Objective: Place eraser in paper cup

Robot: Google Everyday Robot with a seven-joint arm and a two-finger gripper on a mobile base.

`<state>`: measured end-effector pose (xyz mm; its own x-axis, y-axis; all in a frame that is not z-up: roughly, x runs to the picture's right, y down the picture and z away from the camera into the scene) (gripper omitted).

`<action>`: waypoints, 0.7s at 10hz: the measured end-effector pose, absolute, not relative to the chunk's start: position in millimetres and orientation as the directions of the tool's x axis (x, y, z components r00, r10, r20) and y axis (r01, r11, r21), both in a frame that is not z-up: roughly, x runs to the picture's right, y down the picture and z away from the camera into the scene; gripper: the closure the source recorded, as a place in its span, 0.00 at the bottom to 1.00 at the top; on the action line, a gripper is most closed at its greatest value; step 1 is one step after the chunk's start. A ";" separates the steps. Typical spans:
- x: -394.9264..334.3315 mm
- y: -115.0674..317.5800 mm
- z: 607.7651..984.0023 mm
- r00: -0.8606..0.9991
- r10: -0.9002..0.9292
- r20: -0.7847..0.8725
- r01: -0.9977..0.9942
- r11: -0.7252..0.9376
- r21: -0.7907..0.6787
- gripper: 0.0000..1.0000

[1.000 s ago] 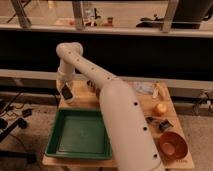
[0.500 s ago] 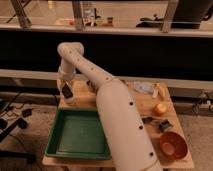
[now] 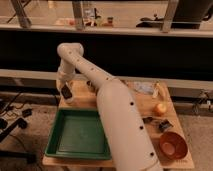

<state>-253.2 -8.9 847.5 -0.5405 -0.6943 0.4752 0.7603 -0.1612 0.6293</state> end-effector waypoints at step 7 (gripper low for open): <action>-249.5 -5.6 854.4 -0.536 -0.692 0.484 0.763 -0.150 0.629 0.87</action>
